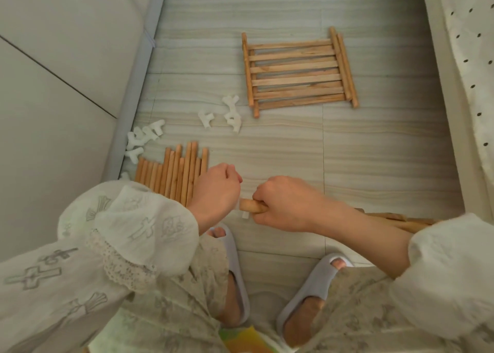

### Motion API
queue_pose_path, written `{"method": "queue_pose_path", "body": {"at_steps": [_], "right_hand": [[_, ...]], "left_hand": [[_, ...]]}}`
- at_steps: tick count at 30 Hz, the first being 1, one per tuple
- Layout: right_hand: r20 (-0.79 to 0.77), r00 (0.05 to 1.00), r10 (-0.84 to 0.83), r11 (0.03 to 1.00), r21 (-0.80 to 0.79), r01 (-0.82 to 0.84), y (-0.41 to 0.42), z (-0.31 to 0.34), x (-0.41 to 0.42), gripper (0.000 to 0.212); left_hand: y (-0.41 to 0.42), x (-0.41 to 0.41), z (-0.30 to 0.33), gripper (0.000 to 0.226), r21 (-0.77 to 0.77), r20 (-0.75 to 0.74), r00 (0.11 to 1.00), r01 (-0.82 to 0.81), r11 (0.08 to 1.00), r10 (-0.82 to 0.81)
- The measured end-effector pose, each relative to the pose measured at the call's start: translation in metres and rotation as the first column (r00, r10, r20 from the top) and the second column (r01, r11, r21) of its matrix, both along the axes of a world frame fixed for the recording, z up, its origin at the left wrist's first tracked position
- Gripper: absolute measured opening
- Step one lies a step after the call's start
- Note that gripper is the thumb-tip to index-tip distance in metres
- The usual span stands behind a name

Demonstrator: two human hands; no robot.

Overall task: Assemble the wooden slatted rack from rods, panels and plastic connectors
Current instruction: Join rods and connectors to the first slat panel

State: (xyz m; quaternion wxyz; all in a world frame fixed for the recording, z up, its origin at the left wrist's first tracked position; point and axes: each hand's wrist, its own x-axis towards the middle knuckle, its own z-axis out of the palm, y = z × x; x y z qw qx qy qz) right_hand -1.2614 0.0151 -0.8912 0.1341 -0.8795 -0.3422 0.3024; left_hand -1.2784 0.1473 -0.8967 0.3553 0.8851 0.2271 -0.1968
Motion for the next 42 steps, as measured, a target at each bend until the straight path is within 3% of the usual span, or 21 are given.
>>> {"method": "queue_pose_path", "body": {"at_steps": [6, 11, 14, 20, 28, 30, 33, 35, 37, 39, 42], "right_hand": [[0.076, 0.996, -0.035, 0.999, 0.037, 0.033, 0.000, 0.004, -0.010, 0.015], [0.108, 0.994, -0.030, 0.999, 0.039, 0.026, 0.001, 0.004, -0.015, 0.024], [0.093, 0.995, -0.024, 1.000, 0.013, 0.023, 0.002, 0.003, -0.016, 0.037], [0.079, 0.997, -0.019, 1.000, 0.018, 0.018, 0.001, 0.003, -0.019, 0.038], [0.099, 0.994, -0.049, 0.999, 0.021, 0.047, -0.002, 0.005, -0.025, 0.020], [0.128, 0.990, -0.057, 0.998, 0.038, 0.052, -0.005, 0.004, -0.024, 0.014], [0.175, 0.984, -0.040, 0.999, 0.029, 0.036, -0.008, 0.003, -0.021, 0.025], [0.188, 0.982, -0.001, 0.999, 0.036, -0.006, -0.008, 0.003, -0.020, 0.037], [0.176, 0.984, 0.021, 0.998, 0.047, -0.030, -0.005, 0.004, -0.022, 0.055], [0.167, 0.986, 0.009, 0.998, 0.056, -0.019, 0.002, 0.003, -0.022, 0.051], [0.167, 0.986, -0.014, 0.999, 0.047, 0.007, 0.009, 0.004, -0.022, 0.035]], "left_hand": [[-0.001, -0.019, -0.005, 0.020, 0.091, 0.089, 0.995, 0.040, 0.995, -0.048], [-0.002, -0.018, -0.011, 0.021, 0.104, 0.132, 0.991, -0.049, 0.993, 0.035], [-0.004, -0.017, -0.011, 0.020, 0.135, 0.160, 0.987, -0.040, 0.990, 0.018], [-0.008, -0.022, -0.011, 0.021, 0.159, 0.160, 0.985, 0.039, 0.986, -0.065], [-0.013, -0.031, -0.005, 0.025, 0.137, 0.206, 0.973, 0.079, 0.987, -0.106], [-0.013, -0.026, -0.007, 0.027, 0.093, 0.186, 0.980, 0.059, 0.994, -0.076], [-0.010, -0.016, -0.009, 0.032, -0.106, 0.039, 0.994, -0.097, 0.990, 0.102], [-0.007, -0.015, -0.003, 0.030, -0.367, -0.141, 0.959, -0.282, 0.886, 0.247], [0.001, -0.019, 0.004, 0.029, -0.479, -0.263, 0.914, -0.402, 0.780, 0.310], [0.007, -0.020, 0.005, 0.029, -0.415, -0.238, 0.925, -0.373, 0.830, 0.297], [0.005, -0.025, 0.005, 0.032, -0.159, -0.132, 0.975, -0.200, 0.967, 0.180]]}}
